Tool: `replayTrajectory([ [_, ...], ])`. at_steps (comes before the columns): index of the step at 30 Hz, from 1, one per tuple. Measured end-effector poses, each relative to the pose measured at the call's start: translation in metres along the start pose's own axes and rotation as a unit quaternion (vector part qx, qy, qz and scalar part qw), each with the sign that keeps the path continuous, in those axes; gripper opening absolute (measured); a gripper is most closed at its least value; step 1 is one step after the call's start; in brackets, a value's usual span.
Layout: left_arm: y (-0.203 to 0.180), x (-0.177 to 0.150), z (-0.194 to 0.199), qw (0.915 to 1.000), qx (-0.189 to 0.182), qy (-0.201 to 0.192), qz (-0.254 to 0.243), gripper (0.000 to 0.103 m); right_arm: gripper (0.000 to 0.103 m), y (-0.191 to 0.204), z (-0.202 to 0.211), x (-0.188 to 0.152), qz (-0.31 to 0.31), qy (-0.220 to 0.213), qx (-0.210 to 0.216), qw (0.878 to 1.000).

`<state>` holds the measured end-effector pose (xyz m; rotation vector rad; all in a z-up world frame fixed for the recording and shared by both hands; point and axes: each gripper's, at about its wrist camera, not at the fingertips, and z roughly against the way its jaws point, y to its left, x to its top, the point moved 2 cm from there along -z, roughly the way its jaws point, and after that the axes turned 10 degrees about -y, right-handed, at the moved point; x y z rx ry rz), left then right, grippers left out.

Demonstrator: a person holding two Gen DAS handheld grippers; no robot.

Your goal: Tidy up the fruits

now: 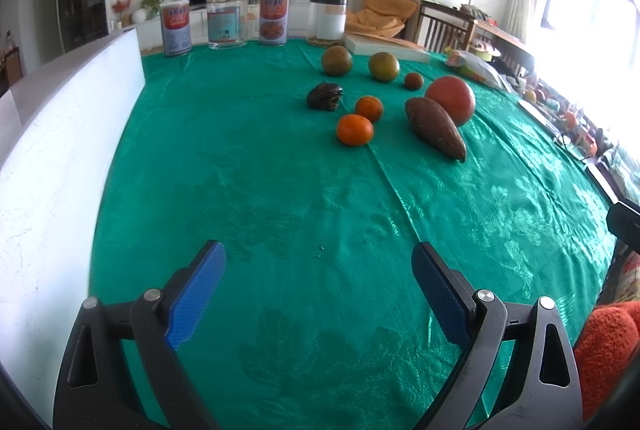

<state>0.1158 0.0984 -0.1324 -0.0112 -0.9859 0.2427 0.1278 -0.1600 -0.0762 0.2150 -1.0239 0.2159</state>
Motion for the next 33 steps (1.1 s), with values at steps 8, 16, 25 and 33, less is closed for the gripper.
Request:
replayTrajectory([
  [8, 0.005, 0.002, -0.009, 0.9993, -0.004, 0.029, 0.022, 0.095, 0.098, -0.005, -0.004, 0.0, -0.013, 0.008, 0.01, 1.0],
  [16, 0.013, 0.054, -0.033, 0.9872, -0.025, 0.066, 0.143, 0.095, 0.098, -0.007, -0.008, -0.001, -0.024, 0.014, 0.026, 0.999],
  [25, -0.011, 0.131, -0.163, 0.9779, -0.024, 0.16, 0.132, 0.094, 0.098, -0.012, -0.008, -0.002, -0.037, 0.015, 0.041, 0.998],
  [33, -0.001, 0.125, -0.207, 0.9733, 0.006, 0.191, 0.127, 0.093, 0.098, -0.021, -0.014, -0.002, -0.061, 0.027, 0.057, 0.996],
])
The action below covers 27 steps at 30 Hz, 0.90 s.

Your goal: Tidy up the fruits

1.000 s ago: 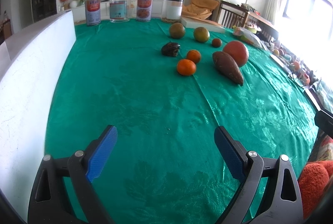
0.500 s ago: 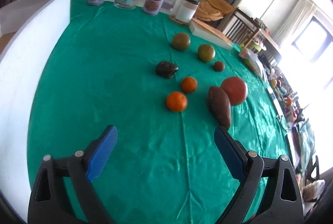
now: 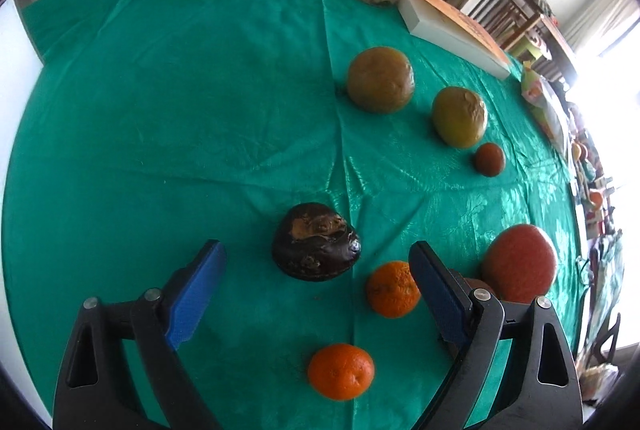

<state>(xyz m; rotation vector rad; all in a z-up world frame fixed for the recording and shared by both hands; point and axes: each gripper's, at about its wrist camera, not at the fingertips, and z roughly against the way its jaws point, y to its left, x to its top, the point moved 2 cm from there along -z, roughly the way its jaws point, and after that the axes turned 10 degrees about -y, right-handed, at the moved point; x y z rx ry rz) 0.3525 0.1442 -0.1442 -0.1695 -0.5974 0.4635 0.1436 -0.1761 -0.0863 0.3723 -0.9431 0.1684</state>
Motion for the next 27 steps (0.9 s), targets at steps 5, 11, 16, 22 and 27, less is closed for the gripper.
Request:
replayTrajectory([
  [5, -0.008, 0.001, -0.001, 0.9984, 0.005, -0.008, -0.056, 0.047, 0.098, -0.003, -0.002, 0.0, -0.011, 0.004, 0.0, 1.0],
  [11, 0.01, -0.007, 0.024, 0.9992, 0.002, -0.029, -0.028, 0.043, 0.098, -0.001, -0.001, 0.0, -0.007, 0.001, -0.005, 1.0],
  [16, 0.023, -0.04, 0.077, 0.998, 0.006, -0.057, -0.026, 0.043, 0.098, -0.001, 0.0, 0.0, -0.007, 0.0, -0.007, 1.0],
  [22, 0.037, -0.104, 0.113, 0.9973, 0.002, -0.048, -0.057, 0.043, 0.098, 0.0, 0.002, -0.001, -0.005, -0.003, -0.012, 1.0],
  [27, 0.042, -0.146, 0.122, 0.9934, 0.01, -0.059, -0.097, 0.044, 0.098, -0.001, 0.002, -0.002, -0.006, -0.003, -0.02, 1.0],
])
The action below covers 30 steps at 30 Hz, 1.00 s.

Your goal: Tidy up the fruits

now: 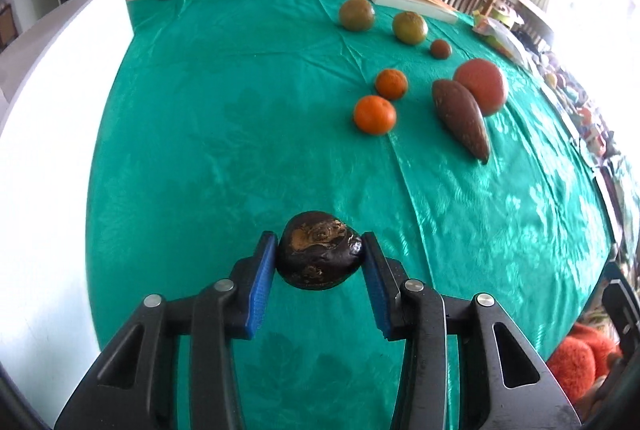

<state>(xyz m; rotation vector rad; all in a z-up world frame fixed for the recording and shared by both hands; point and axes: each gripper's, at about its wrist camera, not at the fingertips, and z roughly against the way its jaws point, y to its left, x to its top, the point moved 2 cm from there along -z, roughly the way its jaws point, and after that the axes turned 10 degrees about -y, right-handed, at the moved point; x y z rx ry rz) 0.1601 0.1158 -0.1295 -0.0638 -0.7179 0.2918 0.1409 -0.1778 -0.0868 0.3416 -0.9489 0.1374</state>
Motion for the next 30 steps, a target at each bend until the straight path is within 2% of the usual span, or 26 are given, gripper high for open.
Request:
replayTrajectory([
  [2, 0.005, -0.009, 0.0, 1.0, 0.003, -0.005, 0.0, 0.047, 0.098, 0.0, 0.0, 0.0, -0.001, 0.0, -0.003, 1.0],
  [4, 0.013, -0.015, -0.002, 0.9998, 0.003, -0.006, 0.016, 0.071, 0.098, -0.001, 0.0, 0.0, -0.002, 0.0, -0.005, 1.0],
  [5, 0.016, -0.017, -0.001, 0.9996, 0.003, -0.009, 0.025, 0.075, 0.098, -0.001, 0.0, 0.0, -0.002, 0.0, -0.007, 1.0],
  [8, 0.022, -0.021, 0.002, 0.9992, 0.005, -0.031, 0.026, 0.078, 0.098, -0.002, -0.001, 0.0, -0.004, 0.003, -0.009, 1.0],
  [13, 0.017, -0.024, 0.001, 0.9992, 0.015, -0.036, 0.001, 0.079, 0.098, -0.006, -0.004, 0.0, -0.015, 0.008, -0.01, 1.0],
  [18, 0.016, -0.026, 0.001, 0.9991, 0.014, -0.041, 0.002, 0.086, 0.098, -0.009, -0.005, 0.0, -0.022, 0.01, -0.012, 1.0],
  [26, 0.011, -0.031, -0.001, 0.9977, 0.023, -0.059, -0.026, 0.088, 0.098, -0.011, -0.007, -0.001, -0.028, 0.016, -0.015, 0.999],
  [30, 0.017, -0.029, 0.002, 0.9987, 0.006, -0.049, -0.015, 0.088, 0.098, -0.013, -0.009, -0.001, -0.032, 0.019, -0.017, 0.999],
])
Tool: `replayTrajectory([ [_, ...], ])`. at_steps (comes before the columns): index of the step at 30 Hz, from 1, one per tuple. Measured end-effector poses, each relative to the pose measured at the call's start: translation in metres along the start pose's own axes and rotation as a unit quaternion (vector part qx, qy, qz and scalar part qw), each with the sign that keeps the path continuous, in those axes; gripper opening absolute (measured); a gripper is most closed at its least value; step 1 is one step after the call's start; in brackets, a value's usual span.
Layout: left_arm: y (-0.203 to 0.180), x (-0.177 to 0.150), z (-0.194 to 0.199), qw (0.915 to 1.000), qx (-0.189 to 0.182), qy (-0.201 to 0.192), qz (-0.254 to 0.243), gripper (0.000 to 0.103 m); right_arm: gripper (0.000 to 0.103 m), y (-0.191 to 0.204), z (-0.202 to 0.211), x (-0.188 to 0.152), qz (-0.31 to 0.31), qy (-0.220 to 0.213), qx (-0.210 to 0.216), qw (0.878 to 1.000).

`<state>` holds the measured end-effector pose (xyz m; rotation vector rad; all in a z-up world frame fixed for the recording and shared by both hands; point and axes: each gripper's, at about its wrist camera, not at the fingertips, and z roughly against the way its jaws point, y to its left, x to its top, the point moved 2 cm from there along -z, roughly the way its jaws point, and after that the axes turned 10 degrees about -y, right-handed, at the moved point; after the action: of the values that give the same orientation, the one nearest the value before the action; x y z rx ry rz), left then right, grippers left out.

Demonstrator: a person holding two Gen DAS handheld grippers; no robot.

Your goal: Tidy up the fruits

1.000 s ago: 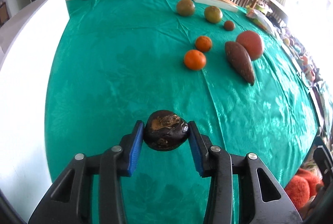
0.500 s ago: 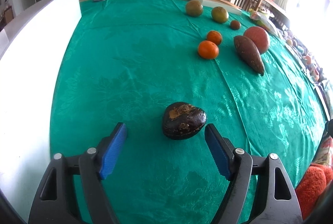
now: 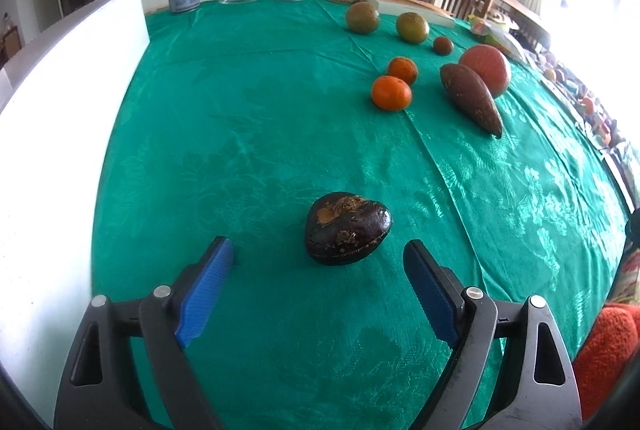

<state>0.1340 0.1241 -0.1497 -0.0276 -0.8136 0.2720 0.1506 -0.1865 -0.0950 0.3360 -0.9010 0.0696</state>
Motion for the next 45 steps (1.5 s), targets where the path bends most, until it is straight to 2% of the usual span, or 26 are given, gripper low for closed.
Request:
replayTrajectory([
  [5, 0.008, 0.002, 0.003, 0.9996, -0.013, 0.013, 0.023, 0.088, 0.098, 0.001, -0.001, 0.0, 0.002, 0.003, -0.001, 1.0],
  [11, 0.0, 0.006, -0.003, 0.9995, -0.017, 0.02, 0.018, 0.086, 0.098, -0.004, -0.004, -0.001, -0.013, 0.01, 0.004, 1.0],
  [14, -0.007, 0.01, -0.006, 0.9996, -0.02, 0.018, 0.005, 0.071, 0.098, -0.01, -0.007, -0.002, -0.032, 0.021, 0.013, 0.999],
  [15, -0.01, 0.011, -0.008, 0.9997, -0.02, 0.016, -0.002, 0.063, 0.098, -0.012, -0.009, -0.002, -0.039, 0.026, 0.016, 0.999],
  [16, -0.012, 0.011, -0.009, 0.9997, -0.021, 0.014, -0.009, 0.051, 0.098, -0.013, -0.012, -0.002, -0.045, 0.037, 0.02, 0.998],
  [17, -0.014, 0.012, -0.01, 0.9996, -0.021, 0.011, -0.017, 0.043, 0.098, -0.014, -0.02, -0.002, -0.05, 0.058, 0.028, 0.997],
  [18, -0.015, 0.012, -0.011, 0.9995, -0.02, 0.011, -0.021, 0.041, 0.098, -0.014, -0.028, -0.001, -0.055, 0.08, 0.036, 0.995],
  [20, -0.012, 0.011, -0.011, 0.9994, -0.028, 0.012, -0.014, 0.041, 0.098, -0.011, -0.043, 0.009, -0.051, 0.105, 0.052, 0.992],
  [23, -0.006, 0.009, -0.008, 0.9991, -0.039, 0.017, 0.003, 0.04, 0.098, 0.005, -0.074, 0.045, -0.009, 0.117, 0.048, 0.992],
  [25, -0.001, 0.008, -0.006, 0.9986, -0.045, 0.022, 0.014, 0.04, 0.098, 0.021, -0.103, 0.068, 0.012, 0.126, 0.054, 0.99],
  [27, 0.006, 0.008, -0.002, 0.9981, -0.048, 0.027, 0.028, 0.04, 0.097, 0.04, -0.139, 0.08, 0.032, 0.155, 0.069, 0.985],
  [31, 0.014, 0.006, 0.006, 0.9968, -0.054, 0.035, 0.047, 0.04, 0.088, 0.073, -0.2, 0.075, 0.081, 0.207, 0.062, 0.973],
  [33, 0.016, 0.005, 0.01, 0.9968, -0.055, 0.034, 0.047, 0.04, 0.087, 0.082, -0.22, 0.068, 0.1, 0.222, 0.05, 0.969],
  [36, 0.016, 0.004, 0.013, 0.9963, -0.06, 0.036, 0.05, 0.04, 0.084, 0.089, -0.229, 0.067, 0.124, 0.204, 0.032, 0.971],
  [38, 0.015, 0.003, 0.012, 0.996, -0.062, 0.039, 0.052, 0.04, 0.046, 0.093, -0.225, 0.069, 0.131, 0.197, 0.038, 0.971],
  [39, 0.015, 0.004, 0.013, 0.9957, -0.065, 0.04, 0.053, 0.04, 0.04, 0.092, -0.222, 0.068, 0.128, 0.211, 0.039, 0.968],
  [43, 0.013, 0.004, 0.02, 0.9951, -0.076, 0.036, 0.053, 0.04, 0.041, 0.085, -0.192, 0.047, 0.13, 0.266, 0.055, 0.954],
  [45, 0.011, 0.003, 0.023, 0.9946, -0.082, 0.036, 0.054, 0.04, 0.041, 0.081, -0.178, 0.039, 0.137, 0.277, 0.049, 0.95],
])
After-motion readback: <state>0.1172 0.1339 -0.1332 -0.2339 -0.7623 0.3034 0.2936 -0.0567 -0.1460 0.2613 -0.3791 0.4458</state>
